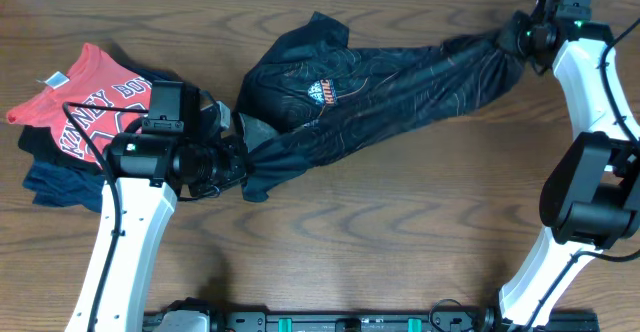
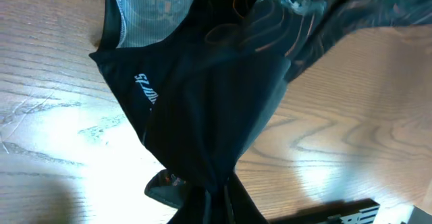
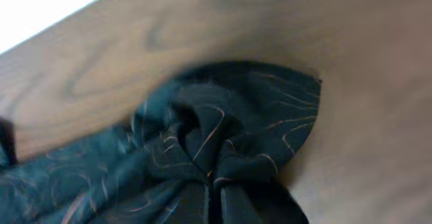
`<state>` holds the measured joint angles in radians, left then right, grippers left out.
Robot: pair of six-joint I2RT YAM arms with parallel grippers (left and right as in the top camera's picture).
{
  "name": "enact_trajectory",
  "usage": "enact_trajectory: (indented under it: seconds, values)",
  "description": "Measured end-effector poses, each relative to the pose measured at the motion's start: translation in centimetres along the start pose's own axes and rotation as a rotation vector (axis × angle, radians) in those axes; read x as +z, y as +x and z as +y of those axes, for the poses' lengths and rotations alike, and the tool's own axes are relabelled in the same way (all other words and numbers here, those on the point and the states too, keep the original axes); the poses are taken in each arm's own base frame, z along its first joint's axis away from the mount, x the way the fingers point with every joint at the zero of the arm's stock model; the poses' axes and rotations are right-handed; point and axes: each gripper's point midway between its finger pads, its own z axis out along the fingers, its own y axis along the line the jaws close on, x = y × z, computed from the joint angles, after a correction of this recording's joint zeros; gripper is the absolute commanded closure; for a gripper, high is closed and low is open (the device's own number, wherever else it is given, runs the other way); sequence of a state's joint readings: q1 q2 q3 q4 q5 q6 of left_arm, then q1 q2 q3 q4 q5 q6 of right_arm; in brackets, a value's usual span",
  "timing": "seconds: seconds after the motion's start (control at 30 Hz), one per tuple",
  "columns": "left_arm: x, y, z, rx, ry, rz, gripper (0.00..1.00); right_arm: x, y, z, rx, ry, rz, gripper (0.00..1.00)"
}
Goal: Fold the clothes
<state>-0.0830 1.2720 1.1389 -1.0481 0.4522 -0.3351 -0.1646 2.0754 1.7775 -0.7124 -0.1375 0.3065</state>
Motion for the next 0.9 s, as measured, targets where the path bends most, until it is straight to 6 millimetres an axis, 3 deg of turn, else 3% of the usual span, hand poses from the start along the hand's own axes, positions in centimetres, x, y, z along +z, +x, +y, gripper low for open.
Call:
enact_trajectory:
  seconds: [0.13, 0.2, 0.27, 0.43, 0.53, 0.6, 0.67, 0.77, 0.83, 0.9]
  values:
    - [0.0, -0.1, 0.3, -0.001, -0.015, -0.004, 0.94, -3.1, 2.4, -1.3, 0.031, 0.052, 0.139, 0.99]
    - [0.0, -0.1, 0.3, -0.001, -0.018, -0.005, 0.94, -5.7, 1.7, -1.6, 0.046, 0.059, 0.131, 0.99]
    - [0.0, -0.1, 0.4, 0.0, -0.022, -0.007, 0.94, -8.1, -0.4, -1.5, 0.051, 0.046, 0.059, 0.99]
    - [0.0, -0.1, 0.4, 0.0, -0.024, -0.009, 0.94, -16.2, -9.6, -0.3, 0.034, -0.025, -0.314, 0.98]
    - [0.0, -0.2, 0.4, 0.0, -0.024, -0.01, 0.94, -18.8, -11.6, 0.2, 0.026, -0.041, -0.413, 0.96]
    - [0.0, -0.2, 0.4, 0.0, -0.024, -0.01, 0.94, -18.2, -11.5, 0.1, 0.029, -0.033, -0.399, 0.92]
    - [0.0, -0.1, 0.4, -0.001, -0.024, -0.008, 0.94, -16.2, -11.0, -0.5, 0.038, -0.015, -0.354, 0.91]
    - [0.0, 0.0, 0.5, -0.002, -0.027, -0.004, 0.94, -11.1, -9.7, -2.1, 0.058, 0.029, -0.254, 0.91]
    - [0.0, 0.0, 0.5, -0.003, -0.027, -0.003, 0.94, -6.6, -8.4, -3.3, 0.072, 0.057, -0.171, 0.9]
    - [0.0, 0.0, 0.5, -0.003, -0.027, -0.003, 0.94, -2.3, -7.0, -4.6, 0.083, 0.08, -0.098, 0.83]
